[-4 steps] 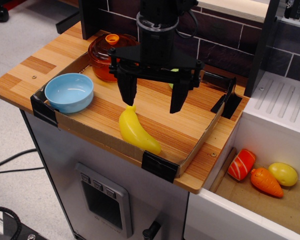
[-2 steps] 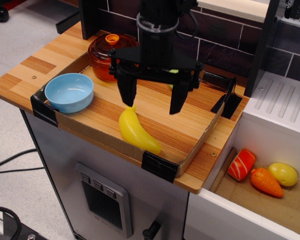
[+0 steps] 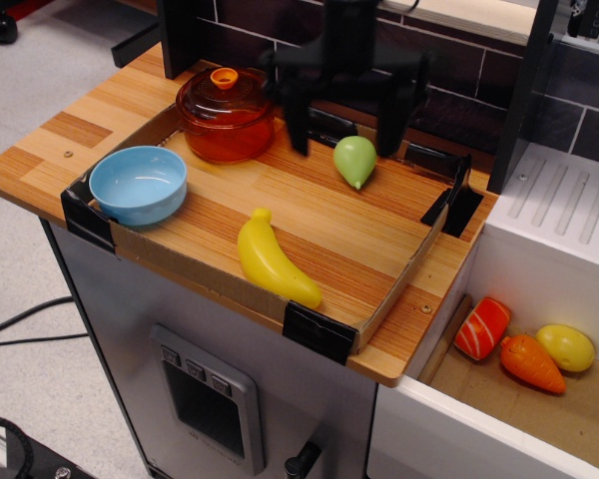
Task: Put pear in bowl
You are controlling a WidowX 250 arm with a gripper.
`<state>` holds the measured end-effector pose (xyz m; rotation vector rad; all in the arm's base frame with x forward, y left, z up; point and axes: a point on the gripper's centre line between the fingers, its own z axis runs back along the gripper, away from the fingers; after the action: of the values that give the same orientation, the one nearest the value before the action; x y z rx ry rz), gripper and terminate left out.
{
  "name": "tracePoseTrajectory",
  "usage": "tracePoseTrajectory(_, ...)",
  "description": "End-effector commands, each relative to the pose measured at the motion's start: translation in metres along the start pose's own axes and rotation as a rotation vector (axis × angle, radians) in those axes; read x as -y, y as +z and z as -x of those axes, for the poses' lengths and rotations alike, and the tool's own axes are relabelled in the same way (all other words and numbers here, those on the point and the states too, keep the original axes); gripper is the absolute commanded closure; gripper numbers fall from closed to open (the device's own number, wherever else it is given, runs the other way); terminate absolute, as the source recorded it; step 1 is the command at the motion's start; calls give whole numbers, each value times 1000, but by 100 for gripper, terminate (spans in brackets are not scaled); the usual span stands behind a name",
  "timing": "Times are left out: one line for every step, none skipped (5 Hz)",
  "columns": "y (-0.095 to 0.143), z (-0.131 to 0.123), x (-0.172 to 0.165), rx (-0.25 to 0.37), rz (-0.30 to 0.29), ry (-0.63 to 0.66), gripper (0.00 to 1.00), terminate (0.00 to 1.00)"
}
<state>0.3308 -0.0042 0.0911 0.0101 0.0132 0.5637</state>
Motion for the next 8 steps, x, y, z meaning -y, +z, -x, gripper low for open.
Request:
tracePoseTrajectory(5, -49, 6, 119, 4, 92, 0, 0)
tracePoseTrajectory(-16, -63, 4, 150, -38, 107, 0, 0)
tracePoseTrajectory(-30, -67, 4, 94, -62, 92, 0, 0)
tracePoseTrajectory(-46, -71, 9, 60, -59, 55, 0, 0)
tracePoseTrajectory(-54, -74, 14, 52, -6, 48, 0, 0)
tracePoseTrajectory(-58, -78, 19, 47, 3, 58, 0, 0)
tracePoseTrajectory(-57, -78, 18, 40, 36, 64, 100, 0)
tracePoseTrajectory(-45, -77, 13, 44, 51, 85, 100, 0)
